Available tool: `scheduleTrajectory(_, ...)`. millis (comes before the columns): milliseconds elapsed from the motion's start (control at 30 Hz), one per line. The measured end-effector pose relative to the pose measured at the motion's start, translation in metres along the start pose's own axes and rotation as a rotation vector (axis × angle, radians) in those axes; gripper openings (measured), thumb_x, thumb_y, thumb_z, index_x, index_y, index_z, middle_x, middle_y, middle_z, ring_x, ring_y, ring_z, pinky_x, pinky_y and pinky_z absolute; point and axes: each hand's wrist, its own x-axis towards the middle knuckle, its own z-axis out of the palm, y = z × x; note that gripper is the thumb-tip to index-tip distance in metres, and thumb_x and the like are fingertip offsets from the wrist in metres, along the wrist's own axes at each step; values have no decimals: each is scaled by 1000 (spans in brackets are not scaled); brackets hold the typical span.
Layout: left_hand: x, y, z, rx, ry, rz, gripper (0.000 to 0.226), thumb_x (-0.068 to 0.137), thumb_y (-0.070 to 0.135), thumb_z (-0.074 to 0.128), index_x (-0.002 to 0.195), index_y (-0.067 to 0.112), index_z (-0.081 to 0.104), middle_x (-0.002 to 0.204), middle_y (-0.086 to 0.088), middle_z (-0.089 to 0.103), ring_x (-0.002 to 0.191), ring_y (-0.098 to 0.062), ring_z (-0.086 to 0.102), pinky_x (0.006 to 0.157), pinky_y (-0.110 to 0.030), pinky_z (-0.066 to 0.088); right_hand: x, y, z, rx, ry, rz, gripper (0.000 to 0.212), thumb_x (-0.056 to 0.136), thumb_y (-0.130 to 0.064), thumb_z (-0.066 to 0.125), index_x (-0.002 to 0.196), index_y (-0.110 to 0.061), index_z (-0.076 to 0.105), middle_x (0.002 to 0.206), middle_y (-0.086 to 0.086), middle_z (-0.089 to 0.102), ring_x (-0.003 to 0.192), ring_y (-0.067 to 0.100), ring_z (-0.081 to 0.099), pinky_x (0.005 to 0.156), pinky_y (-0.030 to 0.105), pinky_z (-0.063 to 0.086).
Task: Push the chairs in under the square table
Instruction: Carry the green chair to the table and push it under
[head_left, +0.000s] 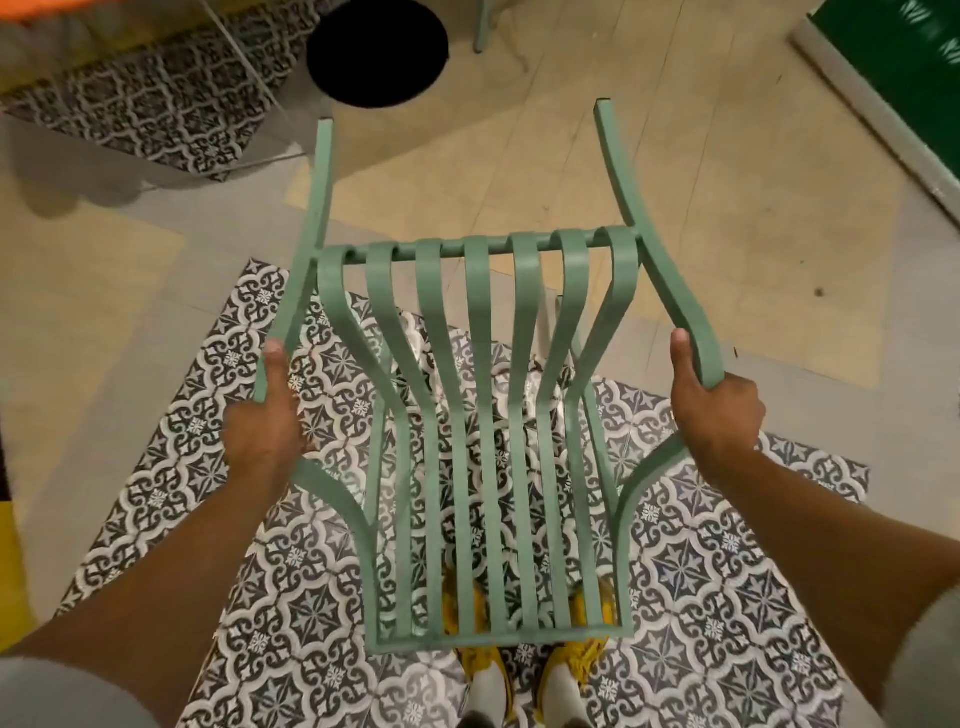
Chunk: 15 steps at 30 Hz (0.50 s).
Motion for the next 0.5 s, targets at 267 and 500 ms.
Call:
scheduleTrajectory(267, -21, 25, -30, 91, 26, -2, 113, 71, 108, 30, 89, 2, 65, 78, -18, 73, 58, -33, 73, 55, -39, 58, -4, -27, -24, -67, 90, 19, 84, 79, -99, 50, 67, -16, 55, 69, 5, 58, 55, 23, 58, 49, 26, 40)
scheduleTrajectory(500, -30, 55, -66, 164, 12, -16, 112, 79, 103, 33, 105, -2, 63, 77, -14, 69, 48, -25, 66, 43, -28, 40, -6, -59, -38, -178, 97, 3, 83, 81, -95, 52, 67, -14, 48, 64, 3, 49, 51, 22, 49, 57, 33, 45)
